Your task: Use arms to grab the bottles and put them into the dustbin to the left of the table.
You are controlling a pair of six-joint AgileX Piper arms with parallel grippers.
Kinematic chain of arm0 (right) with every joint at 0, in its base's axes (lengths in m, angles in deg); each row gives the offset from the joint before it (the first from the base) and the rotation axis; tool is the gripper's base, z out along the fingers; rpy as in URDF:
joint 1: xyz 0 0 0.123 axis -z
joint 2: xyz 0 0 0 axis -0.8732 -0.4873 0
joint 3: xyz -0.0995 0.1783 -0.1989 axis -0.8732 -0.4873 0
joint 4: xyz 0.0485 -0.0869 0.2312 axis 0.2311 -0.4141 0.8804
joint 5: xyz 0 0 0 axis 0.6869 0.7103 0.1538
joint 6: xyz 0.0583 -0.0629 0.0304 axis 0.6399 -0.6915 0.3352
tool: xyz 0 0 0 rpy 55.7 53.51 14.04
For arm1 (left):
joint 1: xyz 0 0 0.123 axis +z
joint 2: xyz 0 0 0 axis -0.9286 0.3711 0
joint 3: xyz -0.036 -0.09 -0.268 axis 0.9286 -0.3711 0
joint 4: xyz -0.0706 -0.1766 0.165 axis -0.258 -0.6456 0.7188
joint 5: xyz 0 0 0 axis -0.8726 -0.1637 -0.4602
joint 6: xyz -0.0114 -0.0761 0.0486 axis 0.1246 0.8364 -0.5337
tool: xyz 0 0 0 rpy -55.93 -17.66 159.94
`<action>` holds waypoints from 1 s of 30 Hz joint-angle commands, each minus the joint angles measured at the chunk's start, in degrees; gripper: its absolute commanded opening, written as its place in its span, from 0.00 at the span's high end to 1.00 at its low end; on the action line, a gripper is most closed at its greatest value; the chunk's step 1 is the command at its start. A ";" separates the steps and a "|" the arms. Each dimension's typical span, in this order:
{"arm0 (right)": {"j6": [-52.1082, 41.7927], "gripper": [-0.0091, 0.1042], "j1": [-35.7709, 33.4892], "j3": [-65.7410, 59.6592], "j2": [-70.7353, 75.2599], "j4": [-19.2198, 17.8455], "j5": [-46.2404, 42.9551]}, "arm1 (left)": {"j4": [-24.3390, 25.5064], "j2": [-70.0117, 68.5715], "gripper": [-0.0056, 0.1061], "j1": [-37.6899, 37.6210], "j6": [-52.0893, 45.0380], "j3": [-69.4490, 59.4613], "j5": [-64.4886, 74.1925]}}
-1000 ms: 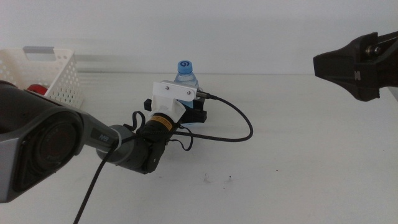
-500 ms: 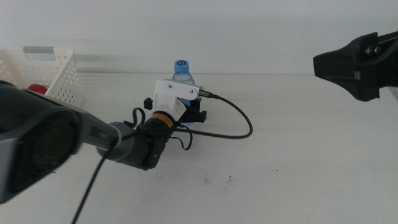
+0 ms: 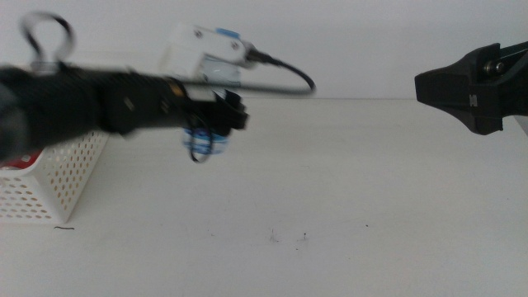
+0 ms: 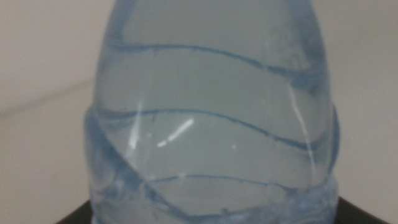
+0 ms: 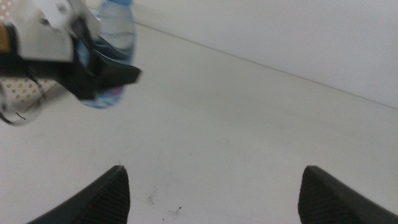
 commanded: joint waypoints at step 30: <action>-0.17 0.13 -0.22 0.53 0.24 -0.43 -0.39 | -5.90 15.34 0.96 43.60 -12.16 28.86 36.74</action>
